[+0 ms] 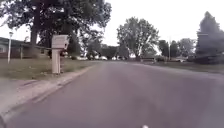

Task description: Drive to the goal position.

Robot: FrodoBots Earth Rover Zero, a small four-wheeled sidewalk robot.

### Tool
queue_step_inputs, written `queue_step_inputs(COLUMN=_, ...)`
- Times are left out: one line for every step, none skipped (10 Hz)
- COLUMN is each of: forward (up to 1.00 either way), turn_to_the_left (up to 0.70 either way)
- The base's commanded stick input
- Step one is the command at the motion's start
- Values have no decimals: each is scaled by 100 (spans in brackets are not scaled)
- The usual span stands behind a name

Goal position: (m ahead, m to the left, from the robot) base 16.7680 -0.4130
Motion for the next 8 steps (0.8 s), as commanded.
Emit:
queue_step_inputs(forward=100, turn_to_the_left=0)
queue_step_inputs(forward=100, turn_to_the_left=0)
queue_step_inputs(forward=100, turn_to_the_left=0)
queue_step_inputs(forward=100, turn_to_the_left=0)
queue_step_inputs(forward=100, turn_to_the_left=0)
queue_step_inputs(forward=100, turn_to_the_left=0)
queue_step_inputs(forward=100, turn_to_the_left=0)
queue_step_inputs(forward=100, turn_to_the_left=0)
